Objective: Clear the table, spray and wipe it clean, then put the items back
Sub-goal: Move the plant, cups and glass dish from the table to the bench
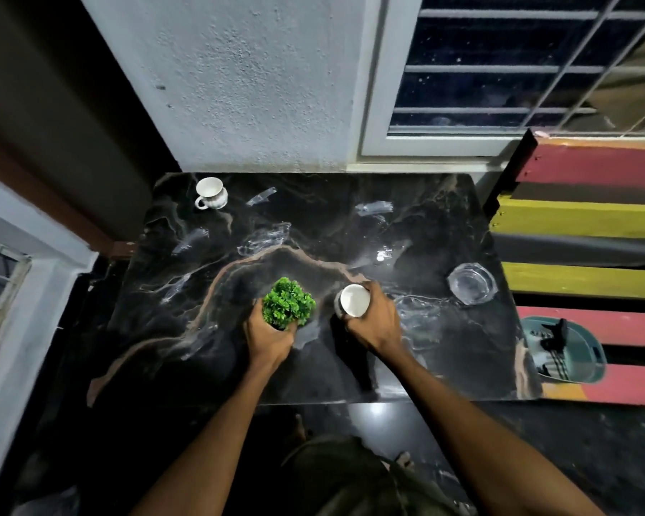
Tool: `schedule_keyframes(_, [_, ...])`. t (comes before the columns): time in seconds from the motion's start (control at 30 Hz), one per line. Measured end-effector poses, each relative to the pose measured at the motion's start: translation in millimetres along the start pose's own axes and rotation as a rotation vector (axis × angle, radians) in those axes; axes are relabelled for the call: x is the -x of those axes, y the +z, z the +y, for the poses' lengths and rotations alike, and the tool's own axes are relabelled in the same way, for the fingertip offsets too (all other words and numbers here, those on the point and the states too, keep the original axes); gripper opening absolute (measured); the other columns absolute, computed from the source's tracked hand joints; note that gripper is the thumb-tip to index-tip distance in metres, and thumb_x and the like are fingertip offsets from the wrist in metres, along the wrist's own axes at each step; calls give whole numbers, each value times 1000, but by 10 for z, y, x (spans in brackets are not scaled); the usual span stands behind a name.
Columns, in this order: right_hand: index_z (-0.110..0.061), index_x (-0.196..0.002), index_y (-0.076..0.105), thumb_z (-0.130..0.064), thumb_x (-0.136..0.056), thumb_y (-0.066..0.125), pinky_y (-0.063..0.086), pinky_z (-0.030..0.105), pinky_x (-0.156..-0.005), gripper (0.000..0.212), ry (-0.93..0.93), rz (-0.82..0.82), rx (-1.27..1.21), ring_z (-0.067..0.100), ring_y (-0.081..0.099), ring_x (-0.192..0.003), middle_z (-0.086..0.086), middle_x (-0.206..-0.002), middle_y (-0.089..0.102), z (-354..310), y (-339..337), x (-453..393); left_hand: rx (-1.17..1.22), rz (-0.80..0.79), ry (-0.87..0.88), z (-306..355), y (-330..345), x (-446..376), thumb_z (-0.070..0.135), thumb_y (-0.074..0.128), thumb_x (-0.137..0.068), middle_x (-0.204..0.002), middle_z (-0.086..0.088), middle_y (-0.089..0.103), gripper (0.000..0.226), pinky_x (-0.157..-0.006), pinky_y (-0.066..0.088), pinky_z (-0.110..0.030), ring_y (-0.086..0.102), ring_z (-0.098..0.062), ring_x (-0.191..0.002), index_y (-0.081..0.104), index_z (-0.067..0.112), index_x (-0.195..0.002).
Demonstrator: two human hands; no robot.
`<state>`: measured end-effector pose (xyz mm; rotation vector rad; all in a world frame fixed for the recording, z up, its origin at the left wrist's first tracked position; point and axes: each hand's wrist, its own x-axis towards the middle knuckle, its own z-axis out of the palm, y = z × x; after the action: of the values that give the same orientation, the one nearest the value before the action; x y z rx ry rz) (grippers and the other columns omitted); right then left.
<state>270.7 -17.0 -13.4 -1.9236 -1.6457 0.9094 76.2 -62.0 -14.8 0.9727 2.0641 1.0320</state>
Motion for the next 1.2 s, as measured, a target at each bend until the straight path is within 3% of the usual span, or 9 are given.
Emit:
schedule_keyframes(0.1, [-27,-121,56,-51,-75,79,50,31,-79,57,-7,32,-45,29,67,-103,4,-112,72,275,-448,8,58,-10,22,330,425,323,-1,85,-65,-100,3,65,55,-81,46,-23,63,-15,-91,66,9,-116])
schedule_keyframes(0.3, [-25,-118,58,-47,-75,81,50,32,-80,53,-65,116,-61,30,66,-103,6,-111,72,922,-1453,-83,134,-58,33,836,1394,884,1,85,-63,-97,1,70,55,-86,56,-35,67,-18,-90,59,29,-102])
schedule_keyframes(0.4, [-29,-114,58,-47,-74,82,51,29,-78,51,-59,191,-83,26,68,-97,0,-106,72,1241,-1907,-175,130,-100,57,1106,1847,1134,3,86,-65,-98,4,68,55,-84,53,-28,66,-16,-89,64,18,-113])
schedule_keyframes(0.5, [-31,-114,58,-45,-72,83,50,29,-75,50,-48,242,-85,25,67,-95,-2,-106,71,1516,-2252,-331,135,-187,99,1371,2221,1206,1,86,-66,-90,7,66,50,-73,51,-13,65,-16,-84,61,20,-105])
schedule_keyframes(0.63, [-24,-116,58,-45,-72,84,49,31,-72,55,28,332,-49,30,65,-96,4,-108,71,1919,-2668,-577,97,-248,194,1706,2794,1171,13,86,-64,-92,5,68,52,-81,54,-27,67,-18,-88,56,32,-101])
schedule_keyframes(0.77, [-22,-117,58,-45,-73,85,43,25,-73,57,108,439,-72,26,65,-96,2,-109,70,2363,-3013,-777,80,-309,299,2056,3400,1186,10,87,-66,-92,2,70,44,-77,53,-27,66,-16,-86,61,22,-99])
schedule_keyframes(0.97, [-18,-120,56,-41,-73,87,56,36,-77,61,187,412,-70,27,64,-96,7,-110,69,2976,-3440,-1210,8,-353,311,2311,4390,1262,34,83,-66,-108,-1,73,58,-89,58,-37,69,-19,-100,62,21,-118])
schedule_keyframes(1.1, [-15,-122,55,-34,-70,89,58,41,-80,65,212,321,-76,31,64,-100,9,-112,68,3479,-3608,-1671,13,-338,265,2429,5045,1279,13,85,-65,-100,-1,72,49,-80,58,-29,68,-15,-91,65,16,-110])
schedule_keyframes(1.2, [-12,-123,55,-30,-70,89,55,38,-78,65,214,196,-50,33,64,-102,12,-114,68,3826,-3682,-2026,28,-245,171,2461,5474,1280,2,82,-64,-89,3,70,43,-69,50,-9,63,-4,-79,68,15,-102])
